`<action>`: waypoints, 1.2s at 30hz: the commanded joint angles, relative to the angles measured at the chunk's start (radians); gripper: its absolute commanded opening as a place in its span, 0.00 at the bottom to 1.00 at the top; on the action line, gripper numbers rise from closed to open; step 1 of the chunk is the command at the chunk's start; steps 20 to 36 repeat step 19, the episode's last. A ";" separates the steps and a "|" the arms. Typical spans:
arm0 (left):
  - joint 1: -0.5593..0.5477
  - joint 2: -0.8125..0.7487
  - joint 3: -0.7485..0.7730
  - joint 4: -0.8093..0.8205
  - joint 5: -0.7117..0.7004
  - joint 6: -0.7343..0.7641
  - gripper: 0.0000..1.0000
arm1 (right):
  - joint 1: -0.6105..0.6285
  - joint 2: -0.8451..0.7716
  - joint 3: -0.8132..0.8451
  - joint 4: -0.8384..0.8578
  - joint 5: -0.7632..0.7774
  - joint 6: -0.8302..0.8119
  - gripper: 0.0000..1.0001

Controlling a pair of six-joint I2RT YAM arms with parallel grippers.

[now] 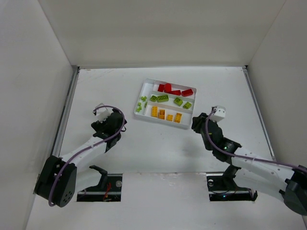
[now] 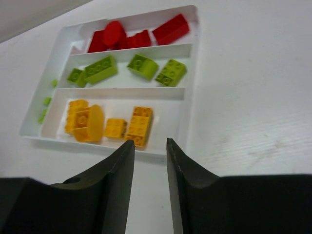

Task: Sort the legos into containers by color

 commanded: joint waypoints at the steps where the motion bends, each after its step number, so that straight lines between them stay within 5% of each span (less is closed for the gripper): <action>1: -0.006 -0.002 0.035 0.002 -0.018 0.014 1.00 | -0.042 -0.052 -0.052 -0.028 0.043 0.095 0.45; 4: 0.014 0.024 0.049 -0.007 -0.021 0.040 1.00 | -0.043 -0.023 -0.065 -0.022 0.011 0.144 0.60; 8: 0.035 0.045 0.049 0.010 -0.006 0.051 1.00 | -0.010 0.065 -0.066 0.015 0.029 0.154 0.67; 36: 0.003 0.134 0.080 0.047 -0.012 0.089 1.00 | 0.027 0.019 -0.143 0.097 0.040 0.139 0.69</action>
